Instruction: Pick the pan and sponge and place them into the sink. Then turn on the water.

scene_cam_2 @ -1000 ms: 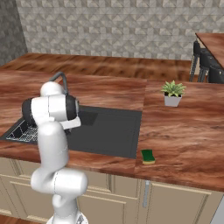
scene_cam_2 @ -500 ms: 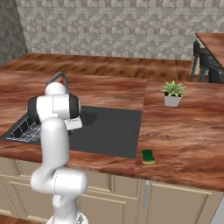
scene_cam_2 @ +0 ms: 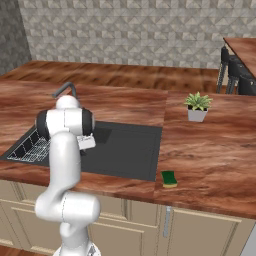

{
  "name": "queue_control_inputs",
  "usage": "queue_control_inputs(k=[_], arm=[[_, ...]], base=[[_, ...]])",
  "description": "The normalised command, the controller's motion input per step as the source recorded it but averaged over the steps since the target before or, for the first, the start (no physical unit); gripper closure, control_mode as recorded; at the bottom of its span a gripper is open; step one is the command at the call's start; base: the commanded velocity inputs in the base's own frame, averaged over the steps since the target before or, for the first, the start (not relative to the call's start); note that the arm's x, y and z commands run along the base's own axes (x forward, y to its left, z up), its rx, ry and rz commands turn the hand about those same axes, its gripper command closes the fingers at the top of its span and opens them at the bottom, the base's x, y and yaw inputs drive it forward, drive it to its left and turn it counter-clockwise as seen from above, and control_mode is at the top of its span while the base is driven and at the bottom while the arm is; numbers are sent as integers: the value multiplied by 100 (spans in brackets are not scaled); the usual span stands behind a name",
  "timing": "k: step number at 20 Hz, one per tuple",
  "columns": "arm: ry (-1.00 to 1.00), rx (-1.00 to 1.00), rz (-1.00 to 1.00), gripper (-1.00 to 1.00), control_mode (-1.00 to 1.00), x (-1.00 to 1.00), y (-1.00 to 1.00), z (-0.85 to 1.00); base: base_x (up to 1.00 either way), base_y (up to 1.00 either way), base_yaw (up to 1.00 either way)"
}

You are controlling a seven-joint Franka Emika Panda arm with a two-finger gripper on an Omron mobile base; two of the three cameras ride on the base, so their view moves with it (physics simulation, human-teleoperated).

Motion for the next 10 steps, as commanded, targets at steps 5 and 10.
queue_control_inputs(k=[5,10], arm=[[0,0,1,100,-100,12,2,-24],[1,0,0,100,-100,5,8,-31]], base=[[0,0,0],[0,0,0]])
